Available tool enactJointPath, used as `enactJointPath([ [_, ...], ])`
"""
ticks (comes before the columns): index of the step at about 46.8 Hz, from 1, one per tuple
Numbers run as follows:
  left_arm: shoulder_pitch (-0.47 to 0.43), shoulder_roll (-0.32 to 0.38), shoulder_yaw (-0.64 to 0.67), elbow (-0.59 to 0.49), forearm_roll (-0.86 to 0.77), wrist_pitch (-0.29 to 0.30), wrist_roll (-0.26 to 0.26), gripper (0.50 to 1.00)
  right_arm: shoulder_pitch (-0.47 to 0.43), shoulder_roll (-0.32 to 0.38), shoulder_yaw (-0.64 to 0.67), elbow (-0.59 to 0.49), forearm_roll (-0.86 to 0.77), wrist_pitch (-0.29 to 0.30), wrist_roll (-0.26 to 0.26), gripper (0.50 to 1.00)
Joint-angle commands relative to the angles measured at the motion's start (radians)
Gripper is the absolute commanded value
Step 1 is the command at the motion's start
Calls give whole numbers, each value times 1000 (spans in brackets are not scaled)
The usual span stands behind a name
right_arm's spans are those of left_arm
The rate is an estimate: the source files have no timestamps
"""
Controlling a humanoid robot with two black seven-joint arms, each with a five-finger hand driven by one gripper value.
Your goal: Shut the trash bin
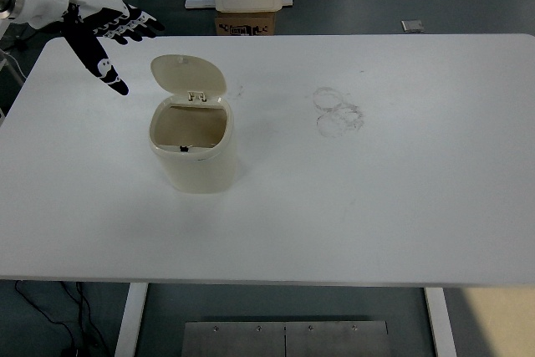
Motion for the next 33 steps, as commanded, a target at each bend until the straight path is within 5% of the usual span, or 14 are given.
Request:
enactJointPath([
  [1,-6,-5,0,0,9,0,14,1000,0,0,0,0,0,-1,0,991],
  [17,-3,-25,-6,0,-114,0,-38,1000,0,0,1,0,0,1,0,991],
  [33,-5,-31,-4,-15,-132,0,-29,1000,0,0,0,0,-1,-1,0,991],
])
